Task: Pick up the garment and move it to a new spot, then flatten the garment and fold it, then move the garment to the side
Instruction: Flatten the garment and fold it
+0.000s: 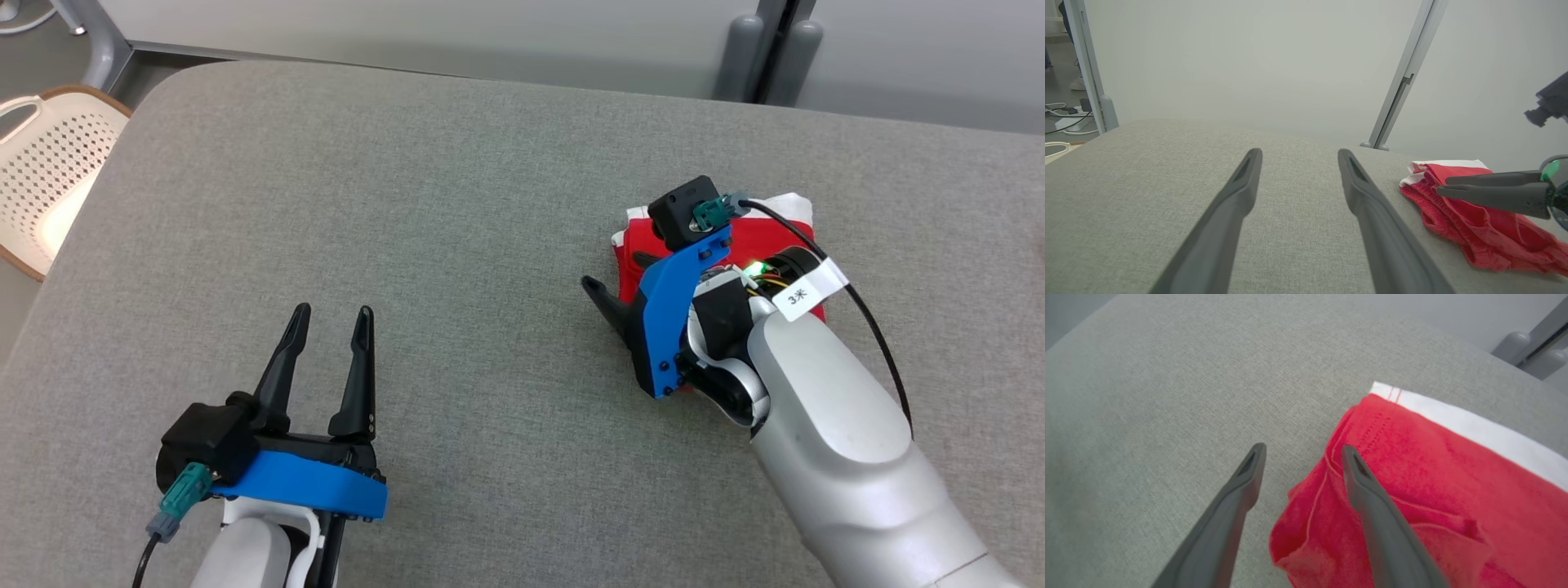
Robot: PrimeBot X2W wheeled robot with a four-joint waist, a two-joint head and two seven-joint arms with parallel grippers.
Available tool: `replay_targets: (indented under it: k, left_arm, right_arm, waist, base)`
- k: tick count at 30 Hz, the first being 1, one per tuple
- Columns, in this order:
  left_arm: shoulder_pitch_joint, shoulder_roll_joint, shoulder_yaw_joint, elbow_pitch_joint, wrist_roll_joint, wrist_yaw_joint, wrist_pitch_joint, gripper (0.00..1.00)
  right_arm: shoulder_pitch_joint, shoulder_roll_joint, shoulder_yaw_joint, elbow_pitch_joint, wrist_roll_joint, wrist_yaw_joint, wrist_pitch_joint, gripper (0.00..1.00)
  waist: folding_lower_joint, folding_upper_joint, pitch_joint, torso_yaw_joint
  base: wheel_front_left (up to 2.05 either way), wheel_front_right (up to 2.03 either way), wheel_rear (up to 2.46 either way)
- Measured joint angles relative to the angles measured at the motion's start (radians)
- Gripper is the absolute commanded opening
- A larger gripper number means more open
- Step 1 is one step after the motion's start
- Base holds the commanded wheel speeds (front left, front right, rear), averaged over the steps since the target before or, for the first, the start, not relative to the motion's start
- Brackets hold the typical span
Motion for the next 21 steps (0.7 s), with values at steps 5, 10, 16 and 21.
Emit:
replay_targets:
  k: [5,10,16,21]
  left_arm:
    - [0.003,0.004,0.010,0.000,0.003,0.000,0.000,1.00]
    - [0.007,0.008,0.017,0.000,0.006,0.000,0.000,1.00]
    - [0.002,0.019,0.010,0.013,0.011,0.000,0.000,1.00]
    - [-0.016,0.027,0.006,0.021,0.013,0.000,0.000,1.00]
  right_arm:
    - [0.001,-0.002,0.038,-0.124,0.109,0.000,-0.053,1.00]
    - [0.046,-0.104,-0.045,-0.214,0.075,0.000,-0.092,1.00]
    - [0.170,-0.198,-0.198,-0.230,-0.040,0.000,-0.103,1.00]
    - [0.202,-0.200,-0.199,-0.175,-0.090,0.000,-0.128,0.70]
  waist:
    - [0.0000,0.0000,-0.015,-0.028]
    - [0.0000,0.0000,-0.031,-0.053]
    - [0.0000,0.0000,-0.025,-0.070]
    - [0.0000,0.0000,-0.007,-0.081]
  base:
    - [0.00,0.00,0.00]
    - [0.00,0.00,0.00]
    - [0.00,0.00,0.00]
    - [0.00,0.00,0.00]
